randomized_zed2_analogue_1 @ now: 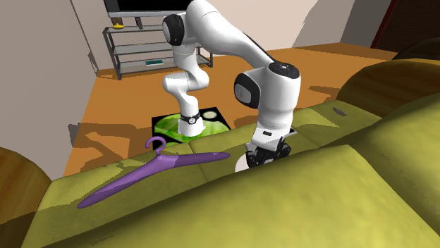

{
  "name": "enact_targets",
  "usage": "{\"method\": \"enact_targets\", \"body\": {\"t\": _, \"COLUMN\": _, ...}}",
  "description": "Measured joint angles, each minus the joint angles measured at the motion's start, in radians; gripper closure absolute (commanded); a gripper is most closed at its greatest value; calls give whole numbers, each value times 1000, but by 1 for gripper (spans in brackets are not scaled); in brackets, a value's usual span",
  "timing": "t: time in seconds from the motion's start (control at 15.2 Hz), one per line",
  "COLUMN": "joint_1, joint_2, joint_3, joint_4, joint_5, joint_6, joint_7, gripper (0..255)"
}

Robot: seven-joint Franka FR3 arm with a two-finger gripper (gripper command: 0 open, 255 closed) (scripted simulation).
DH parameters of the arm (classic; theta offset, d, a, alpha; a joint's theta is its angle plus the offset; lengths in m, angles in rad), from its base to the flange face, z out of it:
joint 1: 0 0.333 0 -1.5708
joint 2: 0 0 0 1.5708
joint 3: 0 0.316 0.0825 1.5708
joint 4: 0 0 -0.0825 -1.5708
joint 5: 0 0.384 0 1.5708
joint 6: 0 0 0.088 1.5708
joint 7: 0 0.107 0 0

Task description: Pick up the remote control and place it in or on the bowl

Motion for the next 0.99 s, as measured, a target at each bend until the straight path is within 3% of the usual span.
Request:
{"method": "enact_targets", "body": {"t": 0.07, "joint_1": 0, "joint_2": 1, "joint_3": 0, "joint_4": 1, "joint_5": 0, "joint_6": 0, "joint_7": 0, "gripper": 0}}
{"method": "enact_targets", "body": {"t": 0.46, "joint_1": -4, "joint_2": 3, "joint_3": -4, "joint_4": 0, "joint_5": -2, "joint_6": 5, "joint_7": -2, "gripper": 0}}
{"method": "enact_targets", "body": {"t": 0.73, "joint_1": -5, "joint_2": -38, "joint_3": 0, "joint_4": 50, "joint_5": 9, "joint_6": -83, "joint_7": -4, "gripper": 0}}
{"method": "enact_targets", "body": {"t": 0.99, "joint_1": -7, "joint_2": -40, "joint_3": 0, "joint_4": 71, "joint_5": 10, "joint_6": -107, "joint_7": -8, "gripper": 0}}
